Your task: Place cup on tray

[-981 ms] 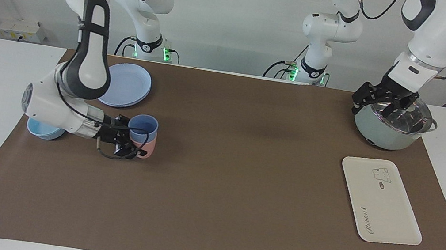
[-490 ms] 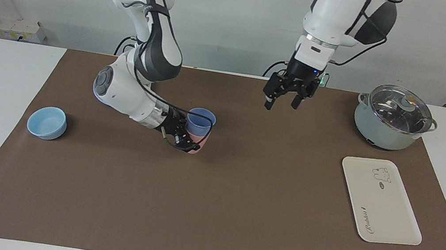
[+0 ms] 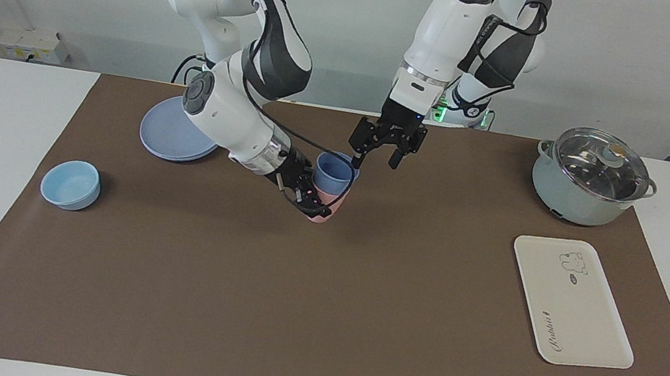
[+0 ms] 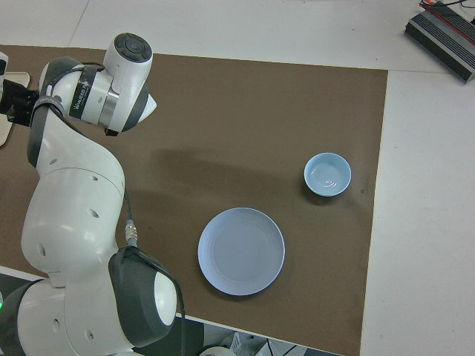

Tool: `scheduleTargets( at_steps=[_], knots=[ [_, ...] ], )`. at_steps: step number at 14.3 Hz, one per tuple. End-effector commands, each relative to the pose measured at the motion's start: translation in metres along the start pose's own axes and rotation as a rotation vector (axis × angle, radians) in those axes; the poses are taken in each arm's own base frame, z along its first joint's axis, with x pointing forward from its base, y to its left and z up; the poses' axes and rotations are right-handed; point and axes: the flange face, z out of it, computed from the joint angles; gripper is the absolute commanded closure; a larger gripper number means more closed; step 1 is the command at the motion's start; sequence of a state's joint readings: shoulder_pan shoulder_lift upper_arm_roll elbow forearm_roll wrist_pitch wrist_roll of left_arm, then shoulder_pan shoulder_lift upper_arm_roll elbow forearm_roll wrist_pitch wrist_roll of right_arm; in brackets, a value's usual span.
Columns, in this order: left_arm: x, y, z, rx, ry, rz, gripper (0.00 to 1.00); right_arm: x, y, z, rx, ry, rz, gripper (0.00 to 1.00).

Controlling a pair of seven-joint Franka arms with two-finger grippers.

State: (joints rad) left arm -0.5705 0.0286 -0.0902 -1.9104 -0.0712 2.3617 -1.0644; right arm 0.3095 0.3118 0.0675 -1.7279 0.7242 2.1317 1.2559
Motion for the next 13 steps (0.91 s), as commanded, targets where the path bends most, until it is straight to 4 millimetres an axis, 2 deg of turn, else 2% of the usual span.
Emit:
scheduleTargets(
  at_steps=[1, 3, 4, 5, 6, 11, 13],
  knots=[
    [-0.005, 0.002, 0.009, -0.025, 0.005, -0.021, 0.17, -0.002, 0.003, -0.004, 0.023, -0.012, 0.023, 1.00],
    [-0.004, 0.003, 0.020, -0.038, 0.011, -0.018, 0.22, -0.002, 0.003, -0.004, 0.023, -0.012, 0.023, 1.00],
    [-0.006, 0.004, 0.020, -0.038, 0.009, -0.023, 0.34, -0.002, 0.003, -0.004, 0.022, -0.011, 0.022, 1.00],
    [-0.007, 0.005, 0.020, -0.039, 0.008, -0.040, 0.64, -0.002, 0.003, -0.004, 0.023, -0.012, 0.023, 1.00],
    [-0.007, 0.005, 0.021, -0.037, 0.007, -0.050, 0.98, -0.002, 0.003, -0.004, 0.022, -0.011, 0.021, 1.00],
    [-0.001, 0.011, 0.007, -0.016, -0.005, -0.096, 1.00, -0.002, 0.003, -0.004, 0.024, -0.010, 0.024, 1.00],
    [0.005, 0.014, -0.013, -0.003, -0.008, -0.103, 1.00, -0.002, 0.003, -0.004, 0.024, -0.010, 0.024, 1.00]
  ],
)
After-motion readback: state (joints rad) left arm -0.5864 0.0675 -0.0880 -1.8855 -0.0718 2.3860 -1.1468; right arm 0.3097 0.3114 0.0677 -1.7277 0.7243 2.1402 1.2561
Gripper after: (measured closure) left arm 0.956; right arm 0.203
